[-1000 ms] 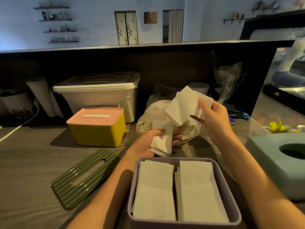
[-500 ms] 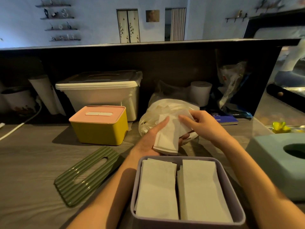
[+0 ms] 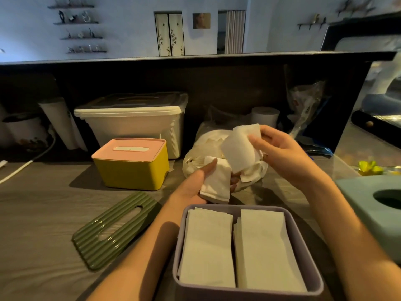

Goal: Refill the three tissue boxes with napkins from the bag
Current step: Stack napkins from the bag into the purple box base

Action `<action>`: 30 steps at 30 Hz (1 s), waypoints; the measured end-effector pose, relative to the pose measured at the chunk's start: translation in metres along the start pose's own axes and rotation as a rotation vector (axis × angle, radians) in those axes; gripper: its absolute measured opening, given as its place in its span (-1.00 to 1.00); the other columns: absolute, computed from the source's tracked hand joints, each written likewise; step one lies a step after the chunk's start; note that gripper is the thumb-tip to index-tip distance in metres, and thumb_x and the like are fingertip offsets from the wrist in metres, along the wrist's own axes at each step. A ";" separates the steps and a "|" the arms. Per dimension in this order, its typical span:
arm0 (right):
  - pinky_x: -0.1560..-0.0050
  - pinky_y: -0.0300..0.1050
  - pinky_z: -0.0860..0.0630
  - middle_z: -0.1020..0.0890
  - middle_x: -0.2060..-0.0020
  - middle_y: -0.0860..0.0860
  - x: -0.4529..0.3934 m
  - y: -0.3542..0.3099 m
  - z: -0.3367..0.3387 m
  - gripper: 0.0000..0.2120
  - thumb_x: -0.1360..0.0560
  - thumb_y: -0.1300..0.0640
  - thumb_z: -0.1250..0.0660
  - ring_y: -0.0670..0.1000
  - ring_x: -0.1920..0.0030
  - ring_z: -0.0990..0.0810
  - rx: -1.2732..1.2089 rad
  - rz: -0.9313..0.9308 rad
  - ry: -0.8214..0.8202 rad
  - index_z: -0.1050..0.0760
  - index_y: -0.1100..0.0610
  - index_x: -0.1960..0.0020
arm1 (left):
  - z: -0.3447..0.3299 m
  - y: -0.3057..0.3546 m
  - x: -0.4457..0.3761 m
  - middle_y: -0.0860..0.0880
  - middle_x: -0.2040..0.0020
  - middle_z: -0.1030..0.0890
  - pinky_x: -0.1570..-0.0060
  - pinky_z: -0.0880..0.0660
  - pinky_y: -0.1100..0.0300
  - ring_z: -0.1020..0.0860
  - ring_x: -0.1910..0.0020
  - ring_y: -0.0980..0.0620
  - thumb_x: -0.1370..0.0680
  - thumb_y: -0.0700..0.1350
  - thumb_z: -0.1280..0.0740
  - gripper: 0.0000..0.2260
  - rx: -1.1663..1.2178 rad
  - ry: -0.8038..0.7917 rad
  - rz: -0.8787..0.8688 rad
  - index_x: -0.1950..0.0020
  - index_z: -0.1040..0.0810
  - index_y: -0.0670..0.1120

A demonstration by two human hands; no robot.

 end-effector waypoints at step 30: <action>-0.04 -0.22 -0.59 -0.69 -0.05 -0.14 0.015 0.053 -0.018 -0.74 -0.57 -0.05 -0.42 -0.18 -0.07 -0.66 0.287 -0.092 -0.056 -0.61 -0.04 -0.24 | 0.012 0.019 0.004 0.06 -0.08 -0.56 0.15 -0.53 0.37 -0.56 -0.02 0.24 -0.47 -0.12 -0.54 -0.64 -0.893 0.074 -0.550 -0.20 -0.51 0.00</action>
Point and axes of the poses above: each hand's wrist, its own x-axis away from the middle knuckle, its own z-axis out of the back of the hand, y = z × x, the point moved 2 cm from there along -x, towards the middle knuckle
